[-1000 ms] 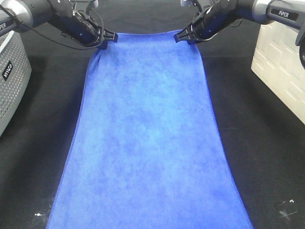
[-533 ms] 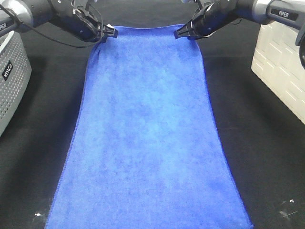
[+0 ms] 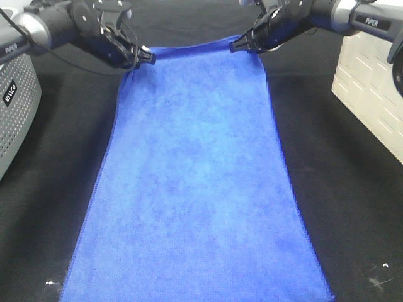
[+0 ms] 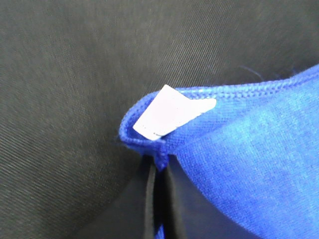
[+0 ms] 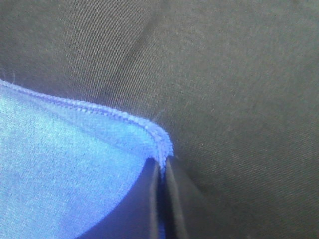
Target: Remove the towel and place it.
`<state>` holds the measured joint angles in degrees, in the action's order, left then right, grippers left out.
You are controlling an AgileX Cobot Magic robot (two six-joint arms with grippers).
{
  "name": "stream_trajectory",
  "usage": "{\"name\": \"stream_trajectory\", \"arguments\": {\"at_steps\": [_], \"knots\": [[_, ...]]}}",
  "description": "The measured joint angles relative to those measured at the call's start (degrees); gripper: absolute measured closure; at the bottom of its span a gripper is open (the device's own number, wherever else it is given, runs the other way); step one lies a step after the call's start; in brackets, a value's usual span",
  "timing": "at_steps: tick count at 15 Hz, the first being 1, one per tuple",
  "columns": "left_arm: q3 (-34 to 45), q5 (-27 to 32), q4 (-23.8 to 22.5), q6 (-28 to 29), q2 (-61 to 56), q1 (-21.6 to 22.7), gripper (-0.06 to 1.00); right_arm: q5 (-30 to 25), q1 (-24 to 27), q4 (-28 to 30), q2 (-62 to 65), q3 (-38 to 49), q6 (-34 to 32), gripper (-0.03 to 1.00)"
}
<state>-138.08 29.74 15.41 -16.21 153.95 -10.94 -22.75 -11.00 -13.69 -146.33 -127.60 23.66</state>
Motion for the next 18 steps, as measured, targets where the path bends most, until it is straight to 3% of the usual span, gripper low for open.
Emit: {"name": "stream_trajectory", "arguments": {"at_steps": [8, 10, 12, 14, 16, 18], "knots": [[0.0, -6.1, -0.4, 0.0, 3.7, 0.0, 0.93, 3.1, 0.0, -0.9, -5.6, 0.0, 0.0, 0.95], [0.0, -7.2, -0.4, 0.0, 4.6, 0.0, 0.93, 3.4, 0.0, -1.0, -6.4, 0.0, 0.0, 0.9], [0.0, -7.9, -0.5, 0.0, 4.6, 0.0, 0.93, 3.6, 0.0, -1.0, -6.8, 0.0, 0.0, 0.77], [0.0, -8.9, -1.5, 0.0, 4.6, 0.0, 0.91, 4.5, 0.0, -1.0, -6.8, 0.0, 0.0, 0.56], [0.0, -10.0, -3.0, 0.0, 4.6, 0.0, 0.8, 6.4, 0.4, -1.0, -6.8, 0.0, 0.0, 0.37], [0.0, -12.7, -4.6, 0.0, 4.6, 0.0, 0.61, 8.1, 0.9, -1.0, -6.8, 0.0, 0.0, 0.31]]}}
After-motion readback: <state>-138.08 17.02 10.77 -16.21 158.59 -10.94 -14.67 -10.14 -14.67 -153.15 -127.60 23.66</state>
